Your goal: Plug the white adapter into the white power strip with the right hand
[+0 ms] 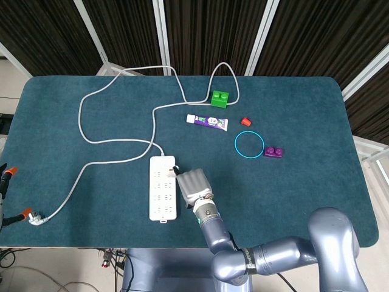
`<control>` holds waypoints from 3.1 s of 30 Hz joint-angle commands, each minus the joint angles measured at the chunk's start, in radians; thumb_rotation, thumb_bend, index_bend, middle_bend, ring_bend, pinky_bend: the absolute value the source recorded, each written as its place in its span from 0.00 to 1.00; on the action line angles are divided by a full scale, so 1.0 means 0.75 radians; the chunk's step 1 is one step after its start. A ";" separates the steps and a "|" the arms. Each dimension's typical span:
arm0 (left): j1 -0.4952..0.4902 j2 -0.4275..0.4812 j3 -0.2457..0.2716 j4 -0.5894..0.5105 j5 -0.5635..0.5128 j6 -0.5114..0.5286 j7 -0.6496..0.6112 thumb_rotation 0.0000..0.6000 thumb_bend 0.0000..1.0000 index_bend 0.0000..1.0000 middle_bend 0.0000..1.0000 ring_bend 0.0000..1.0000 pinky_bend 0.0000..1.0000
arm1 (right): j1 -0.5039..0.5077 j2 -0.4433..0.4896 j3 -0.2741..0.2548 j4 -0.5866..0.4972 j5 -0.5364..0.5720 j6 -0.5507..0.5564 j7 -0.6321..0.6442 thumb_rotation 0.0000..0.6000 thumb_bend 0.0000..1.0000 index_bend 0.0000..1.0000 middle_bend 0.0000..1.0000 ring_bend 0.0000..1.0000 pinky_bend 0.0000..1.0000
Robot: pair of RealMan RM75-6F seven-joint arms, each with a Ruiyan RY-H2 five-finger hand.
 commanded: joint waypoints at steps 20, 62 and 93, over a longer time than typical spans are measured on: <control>0.003 0.006 -0.002 -0.005 -0.001 0.006 -0.005 1.00 0.10 0.13 0.00 0.00 0.00 | 0.062 -0.056 -0.013 0.066 0.030 0.006 0.013 1.00 0.23 0.11 0.59 0.62 0.54; 0.002 0.015 -0.008 -0.001 -0.014 -0.001 -0.022 1.00 0.10 0.13 0.00 0.00 0.00 | 0.130 -0.145 -0.022 0.167 0.061 -0.003 -0.016 1.00 0.23 0.33 0.60 0.62 0.54; 0.002 0.012 -0.007 -0.002 -0.014 0.001 -0.013 1.00 0.10 0.13 0.00 0.00 0.00 | 0.106 -0.142 -0.048 0.176 0.082 -0.027 -0.022 1.00 0.26 0.58 0.63 0.64 0.54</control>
